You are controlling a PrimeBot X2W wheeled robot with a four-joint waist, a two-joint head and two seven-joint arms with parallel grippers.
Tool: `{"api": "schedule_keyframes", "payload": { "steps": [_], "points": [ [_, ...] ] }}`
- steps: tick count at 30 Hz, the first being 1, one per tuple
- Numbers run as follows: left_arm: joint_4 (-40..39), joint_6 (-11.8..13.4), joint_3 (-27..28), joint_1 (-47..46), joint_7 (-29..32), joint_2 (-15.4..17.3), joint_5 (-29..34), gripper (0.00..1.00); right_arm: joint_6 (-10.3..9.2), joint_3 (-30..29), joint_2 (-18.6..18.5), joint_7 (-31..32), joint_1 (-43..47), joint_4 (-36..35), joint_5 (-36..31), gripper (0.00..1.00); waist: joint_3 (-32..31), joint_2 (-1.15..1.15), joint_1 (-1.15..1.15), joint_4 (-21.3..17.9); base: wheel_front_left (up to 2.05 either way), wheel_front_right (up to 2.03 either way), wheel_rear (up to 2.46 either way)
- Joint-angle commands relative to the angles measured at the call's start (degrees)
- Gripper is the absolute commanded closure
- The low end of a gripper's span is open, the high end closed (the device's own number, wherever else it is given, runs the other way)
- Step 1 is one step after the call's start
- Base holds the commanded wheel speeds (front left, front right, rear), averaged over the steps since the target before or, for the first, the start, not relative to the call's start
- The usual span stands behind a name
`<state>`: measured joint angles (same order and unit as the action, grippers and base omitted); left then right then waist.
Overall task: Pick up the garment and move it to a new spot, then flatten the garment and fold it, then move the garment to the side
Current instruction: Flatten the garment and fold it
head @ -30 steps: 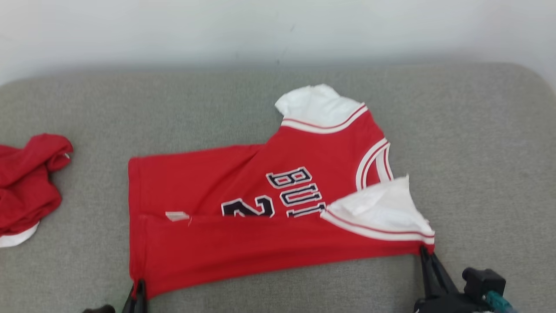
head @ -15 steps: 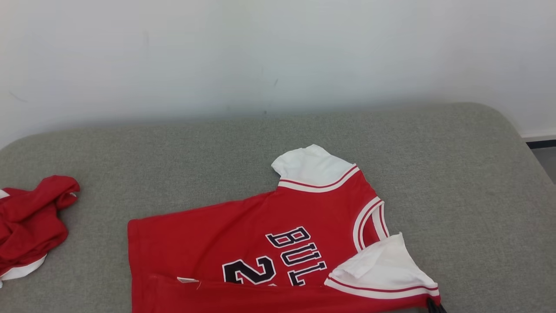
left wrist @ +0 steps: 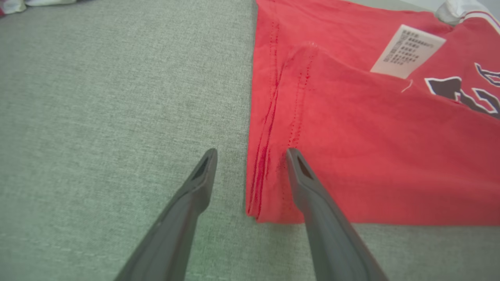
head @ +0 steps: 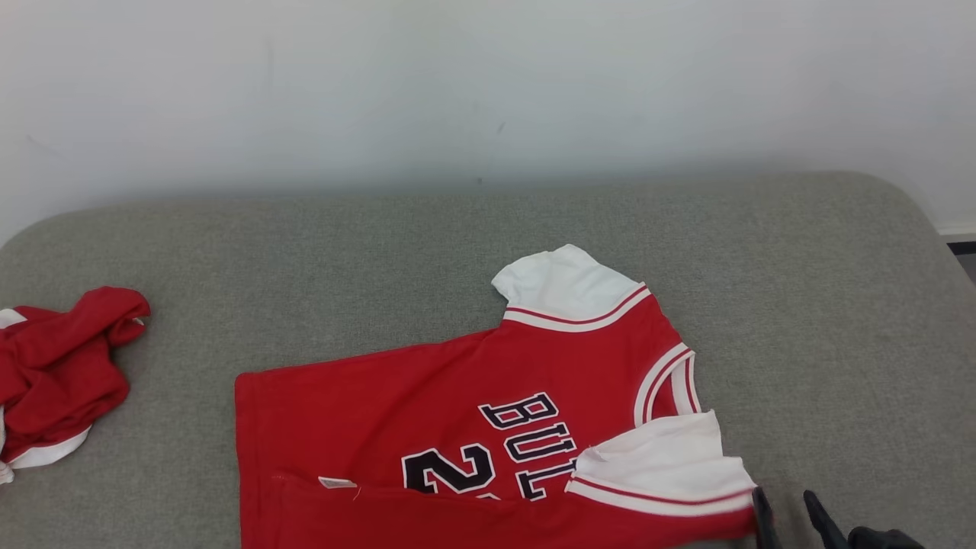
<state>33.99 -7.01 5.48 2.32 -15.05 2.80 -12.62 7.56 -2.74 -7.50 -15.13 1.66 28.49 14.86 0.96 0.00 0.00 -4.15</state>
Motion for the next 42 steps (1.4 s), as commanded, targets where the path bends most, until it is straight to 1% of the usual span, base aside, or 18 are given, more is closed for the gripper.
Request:
{"api": "schedule_keyframes", "payload": {
  "steps": [1,4,6,9,11,18,24,30,34,39,42],
  "points": [
    [-0.43,0.35,0.20,-0.16,-0.18,0.19,0.54,0.00,-0.16,-0.43,-0.26,0.01,-0.31,-0.55,-0.40,0.00,0.54,0.00,0.00,0.50,0.00,0.00,0.00],
    [-1.70,1.38,0.45,-0.31,-0.18,0.17,1.28,0.00,-0.16,-2.05,-0.42,0.01,-0.43,-2.82,-1.42,0.00,1.34,0.00,0.00,0.89,0.00,0.00,0.00],
    [-2.49,1.63,0.40,-0.44,-0.18,0.16,1.37,0.00,-0.16,-2.15,-0.01,0.01,-0.51,-4.51,-2.39,0.00,1.66,0.00,0.00,1.15,0.00,0.00,0.00],
    [-3.92,1.96,0.47,-0.85,-0.18,0.14,1.67,0.00,-0.16,-0.34,0.52,0.01,-0.98,-6.94,-3.39,0.00,2.04,0.00,0.00,1.43,0.00,0.00,0.00],
    [-4.63,1.92,0.41,-1.19,-0.18,0.17,1.88,0.00,-0.16,1.51,0.81,0.01,-1.25,-7.13,-3.60,0.00,2.17,0.00,0.00,1.56,0.00,0.00,0.00],
    [-5.95,1.67,-0.95,-2.84,-0.18,0.16,1.86,0.00,-0.16,7.82,0.68,0.01,-5.15,-2.25,-4.85,0.00,3.03,0.00,0.00,2.58,0.00,0.00,0.00],
    [-6.71,1.53,-2.21,-4.76,-0.18,0.14,1.45,0.00,-0.16,10.23,1.52,0.01,-8.96,0.44,-4.47,0.00,4.63,0.00,0.00,4.03,0.00,0.00,0.00],
    [-7.74,1.00,-2.26,-8.49,-0.18,0.15,2.46,0.00,-0.16,9.65,1.49,0.01,-12.44,0.56,-4.92,0.00,7.70,0.00,0.00,5.76,0.00,0.00,0.00],
    [-7.45,0.73,-1.52,-13.10,-0.18,0.15,4.04,0.00,-0.16,8.71,1.68,0.01,-15.66,-0.11,-5.79,0.00,10.81,0.00,0.00,6.49,0.00,0.00,0.00],
    [-5.97,0.33,-0.28,-19.33,-0.18,0.55,5.32,0.00,-0.16,8.41,1.90,0.01,-20.18,-0.46,-6.55,0.00,14.29,0.00,0.00,6.76,0.00,0.00,0.00],
    [-3.79,0.00,-0.49,-23.14,-0.18,1.15,5.98,0.00,-0.16,8.70,2.04,0.01,-22.53,-0.80,-6.77,0.00,15.71,0.00,0.00,6.79,0.00,0.00,0.00]
  ]
}}
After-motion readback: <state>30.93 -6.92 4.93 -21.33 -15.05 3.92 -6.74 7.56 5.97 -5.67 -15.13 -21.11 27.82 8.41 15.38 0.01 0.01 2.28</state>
